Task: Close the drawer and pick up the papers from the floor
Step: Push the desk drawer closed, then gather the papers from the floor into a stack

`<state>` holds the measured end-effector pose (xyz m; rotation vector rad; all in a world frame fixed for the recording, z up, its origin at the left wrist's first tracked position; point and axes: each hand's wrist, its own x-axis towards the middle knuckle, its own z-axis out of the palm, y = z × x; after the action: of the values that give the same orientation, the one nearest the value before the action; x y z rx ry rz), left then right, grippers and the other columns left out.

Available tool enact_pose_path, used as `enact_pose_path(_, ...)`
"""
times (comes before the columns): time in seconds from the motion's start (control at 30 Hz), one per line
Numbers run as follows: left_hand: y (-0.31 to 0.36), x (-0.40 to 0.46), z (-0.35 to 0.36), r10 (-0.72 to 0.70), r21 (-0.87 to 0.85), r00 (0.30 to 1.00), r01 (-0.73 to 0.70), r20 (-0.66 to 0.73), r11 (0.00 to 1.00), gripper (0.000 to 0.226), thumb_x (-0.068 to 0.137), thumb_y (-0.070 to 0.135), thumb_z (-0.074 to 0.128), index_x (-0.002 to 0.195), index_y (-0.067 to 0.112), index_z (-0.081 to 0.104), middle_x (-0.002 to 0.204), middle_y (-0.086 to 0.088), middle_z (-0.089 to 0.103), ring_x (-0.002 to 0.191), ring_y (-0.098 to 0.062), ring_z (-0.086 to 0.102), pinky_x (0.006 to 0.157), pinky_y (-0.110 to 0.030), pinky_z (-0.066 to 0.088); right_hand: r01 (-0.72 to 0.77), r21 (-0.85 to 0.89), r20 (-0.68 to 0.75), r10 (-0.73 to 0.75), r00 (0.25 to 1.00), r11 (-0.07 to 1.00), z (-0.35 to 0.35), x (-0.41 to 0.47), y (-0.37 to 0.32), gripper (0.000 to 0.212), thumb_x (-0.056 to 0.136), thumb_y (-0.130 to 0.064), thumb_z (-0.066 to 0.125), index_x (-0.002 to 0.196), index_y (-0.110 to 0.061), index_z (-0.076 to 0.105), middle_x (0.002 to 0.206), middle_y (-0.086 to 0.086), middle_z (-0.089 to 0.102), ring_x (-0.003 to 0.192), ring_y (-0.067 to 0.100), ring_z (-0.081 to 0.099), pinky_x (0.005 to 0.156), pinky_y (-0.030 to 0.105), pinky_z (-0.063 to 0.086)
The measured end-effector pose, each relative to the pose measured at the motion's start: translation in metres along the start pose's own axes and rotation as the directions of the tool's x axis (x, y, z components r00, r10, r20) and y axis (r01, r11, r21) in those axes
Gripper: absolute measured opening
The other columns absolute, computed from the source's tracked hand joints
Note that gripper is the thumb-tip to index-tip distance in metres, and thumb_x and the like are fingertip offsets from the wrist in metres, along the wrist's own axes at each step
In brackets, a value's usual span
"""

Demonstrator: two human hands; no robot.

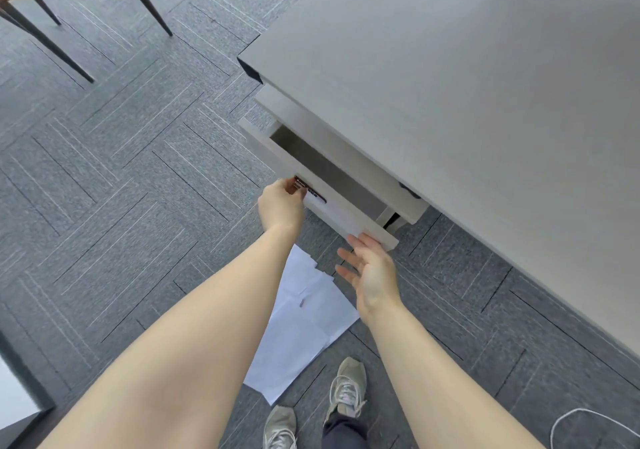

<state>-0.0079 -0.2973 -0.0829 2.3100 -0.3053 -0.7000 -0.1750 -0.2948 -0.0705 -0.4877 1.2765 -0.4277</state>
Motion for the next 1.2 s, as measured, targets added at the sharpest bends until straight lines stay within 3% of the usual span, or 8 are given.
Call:
enact_pose_path(0.1, 0.015, 0.009, 0.013, 0.025, -0.008, 1.000, -0.025, -0.006, 1.000, 0.030, 0.084, 0.019, 0.065, 0.113, 0.013, 0.070, 0.106, -0.008, 0.075, 0.101, -0.027, 0.067, 0.090, -0.036, 0.051, 0.025, -0.020, -0.014, -0.025, 1.000, 0.999, -0.002, 0.012, -0.014, 0.036, 0.098, -0.010, 0.046, 0.133, -0.019, 0.049, 0.124, -0.003, 0.062, 0.097, 0.017, 0.065, 0.077, 0.033, 0.054)
enact_pose_path(0.27, 0.035, 0.021, 0.028, 0.023, -0.041, 1.000, -0.022, 0.006, 0.999, 0.027, 0.082, 0.017, 0.065, 0.108, 0.014, 0.072, 0.104, -0.010, 0.075, 0.102, -0.029, 0.066, 0.088, -0.035, 0.050, 0.065, -0.047, -0.051, -0.068, 0.996, 0.997, -0.005, 0.031, -0.035, 0.027, 0.096, -0.009, 0.047, 0.120, -0.018, 0.054, 0.127, 0.004, 0.062, 0.098, 0.017, 0.064, 0.077, 0.033, 0.053)
enact_pose_path(0.37, 0.035, 0.022, 0.031, 0.034, -0.062, 0.999, -0.034, -0.002, 0.997, 0.028, 0.081, 0.017, 0.067, 0.107, 0.014, 0.073, 0.104, -0.009, 0.076, 0.101, -0.027, 0.067, 0.088, -0.034, 0.050, 0.083, -0.120, -0.035, -0.088, 0.996, 0.989, -0.010, 0.032, -0.037, 0.039, 0.094, -0.006, 0.045, 0.132, -0.013, 0.053, 0.124, 0.001, 0.063, 0.095, 0.015, 0.063, 0.077, 0.032, 0.053)
enact_pose_path(0.57, 0.026, 0.021, 0.032, 0.241, 0.253, 0.970, -0.238, 0.020, 0.938, 0.023, 0.087, 0.022, 0.059, 0.105, 0.012, 0.069, 0.098, -0.016, 0.073, 0.093, -0.036, 0.064, 0.073, -0.038, 0.047, 0.080, -0.165, 0.003, -0.080, 0.997, 0.983, -0.016, 0.032, -0.037, 0.040, 0.094, -0.005, 0.045, 0.132, -0.014, 0.053, 0.126, 0.002, 0.062, 0.094, 0.016, 0.061, 0.077, 0.032, 0.052)
enact_pose_path(0.7, 0.028, 0.019, 0.033, 0.273, 0.350, 0.961, -0.267, 0.033, 0.898, 0.024, 0.092, 0.023, 0.052, 0.106, 0.011, 0.067, 0.092, -0.022, 0.070, 0.086, -0.041, 0.062, 0.063, -0.034, 0.035, 0.084, -0.150, 0.000, -0.085, 0.996, 0.985, -0.016, 0.034, -0.037, 0.037, 0.094, -0.006, 0.046, 0.129, -0.016, 0.054, 0.125, 0.002, 0.063, 0.093, 0.016, 0.062, 0.078, 0.033, 0.051)
enact_pose_path(0.83, 0.030, 0.020, 0.030, 0.231, 0.330, 0.971, -0.239, 0.062, 0.913, 0.029, 0.095, 0.026, 0.046, 0.094, 0.005, 0.067, 0.086, -0.021, 0.069, 0.079, -0.038, 0.060, 0.062, -0.035, 0.035, 0.080, -0.127, 0.000, -0.080, 0.997, 0.989, -0.016, 0.035, -0.035, 0.037, 0.094, -0.006, 0.046, 0.128, -0.016, 0.054, 0.126, 0.002, 0.063, 0.095, 0.017, 0.062, 0.073, 0.031, 0.051)
enact_pose_path(1.0, 0.024, 0.031, 0.027, 0.112, 0.077, 0.979, -0.127, 0.168, 0.989, 0.020, 0.090, 0.019, 0.047, 0.080, 0.017, 0.064, 0.087, -0.014, 0.073, 0.084, -0.033, 0.069, 0.077, -0.042, 0.053, 0.077, -0.107, -0.010, -0.079, 0.997, 0.991, -0.012, 0.035, -0.033, 0.037, 0.094, -0.007, 0.048, 0.131, -0.014, 0.052, 0.124, 0.004, 0.060, 0.092, 0.017, 0.060, 0.072, 0.032, 0.050)
enact_pose_path(1.2, 0.017, 0.036, 0.009, 0.144, 0.157, 0.932, -0.205, 0.332, 0.966, 0.035, 0.090, 0.037, 0.055, 0.104, 0.007, 0.067, 0.105, -0.023, 0.070, 0.102, -0.036, 0.064, 0.077, -0.037, 0.047, 0.060, -0.229, -0.029, -0.068, 0.997, 0.972, 0.000, 0.020, -0.028, 0.055, 0.095, -0.016, 0.051, 0.147, -0.028, 0.036, 0.129, 0.002, 0.054, 0.097, 0.018, 0.059, 0.086, 0.040, 0.052)
